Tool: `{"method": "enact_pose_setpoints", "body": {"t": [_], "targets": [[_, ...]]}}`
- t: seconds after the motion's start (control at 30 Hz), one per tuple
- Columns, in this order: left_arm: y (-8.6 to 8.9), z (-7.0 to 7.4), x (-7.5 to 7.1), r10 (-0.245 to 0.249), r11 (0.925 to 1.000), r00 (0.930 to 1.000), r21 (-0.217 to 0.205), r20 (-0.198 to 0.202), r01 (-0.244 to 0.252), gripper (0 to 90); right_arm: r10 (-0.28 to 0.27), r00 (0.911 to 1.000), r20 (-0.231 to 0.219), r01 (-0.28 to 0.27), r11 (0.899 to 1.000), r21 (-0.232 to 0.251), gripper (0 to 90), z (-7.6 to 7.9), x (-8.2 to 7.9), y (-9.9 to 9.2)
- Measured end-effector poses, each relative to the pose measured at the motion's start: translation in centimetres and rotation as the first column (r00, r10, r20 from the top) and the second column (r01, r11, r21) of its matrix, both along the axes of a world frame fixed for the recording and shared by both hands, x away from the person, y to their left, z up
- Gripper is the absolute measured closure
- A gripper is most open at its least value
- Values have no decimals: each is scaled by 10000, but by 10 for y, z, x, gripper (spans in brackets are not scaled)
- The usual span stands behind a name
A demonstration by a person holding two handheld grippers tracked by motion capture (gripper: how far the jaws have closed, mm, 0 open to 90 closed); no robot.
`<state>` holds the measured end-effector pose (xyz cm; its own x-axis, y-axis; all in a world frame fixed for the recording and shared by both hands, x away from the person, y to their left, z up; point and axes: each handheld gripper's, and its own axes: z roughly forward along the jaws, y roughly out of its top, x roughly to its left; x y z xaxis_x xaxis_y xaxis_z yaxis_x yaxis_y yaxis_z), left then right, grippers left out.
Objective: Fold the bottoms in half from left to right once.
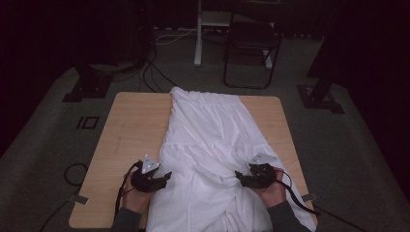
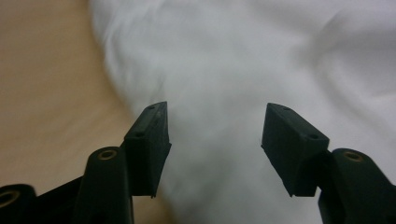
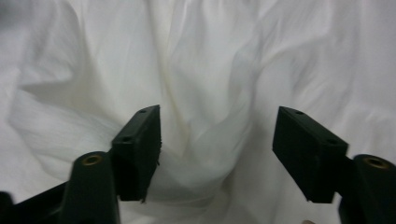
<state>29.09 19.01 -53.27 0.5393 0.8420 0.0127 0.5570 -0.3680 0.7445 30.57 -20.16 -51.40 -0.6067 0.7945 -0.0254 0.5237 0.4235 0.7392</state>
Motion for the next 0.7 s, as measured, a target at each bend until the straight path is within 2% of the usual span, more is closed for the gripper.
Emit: {"method": "enact_pose_setpoints", "body": {"t": [0.07,0.1,0.13,0.17,0.2,0.23,0.27,0.33,0.4,0.43,0.53,0.57,0.63,0.7], "targets": [[11,-9,-2,453,9990,9985,46,-312,-452,404,-13,9995,-307,11,10000,-87,345,-6,1,1],[14,-10,-2,523,9986,9978,-21,-400,-524,401,44,9990,-442,-46,10000,-55,386,-9,1,1],[17,-11,-2,569,9983,9971,-117,-504,-576,400,108,9987,-499,-110,9999,-34,471,-10,1,0],[19,-12,-2,529,9982,9969,-252,-577,-544,399,462,9972,-595,-463,9989,-12,632,-10,-1,0],[20,-13,-2,496,9981,9967,-336,-649,-519,399,741,9962,-462,-740,9972,51,741,-9,-2,-1],[19,-15,-2,421,9982,9962,-386,-756,-451,399,851,9956,-389,-849,9964,70,806,-8,-4,-2],[18,-17,-1,378,9985,9958,-368,-836,-409,399,907,9954,-306,-903,9958,139,832,-6,-5,-2],[13,-22,0,221,9988,9942,-410,-1057,-266,413,824,9966,40,-825,9965,137,844,-1,-7,-5],[9,-23,0,109,9990,9951,-409,-979,-150,448,715,9970,286,-724,9968,329,846,5,-8,-8],[7,-22,0,69,9996,9957,-274,-922,-95,509,710,9968,367,-725,9966,404,846,8,-9,-9],[2,-16,-1,-305,9995,9972,-96,-678,299,776,690,9959,590,-723,9959,548,846,15,-11,-12],[1,-13,-3,-364,9993,9978,-99,-552,359,859,700,9953,667,-739,9956,574,846,17,-11,-13],[0,-3,-8,-253,9997,9996,-70,-108,253,880,622,9945,838,-678,9956,652,846,21,-11,-16],[4,15,-16,50,9999,9985,-127,538,-43,885,547,9941,936,-621,9950,780,847,24,-11,-18]]}}
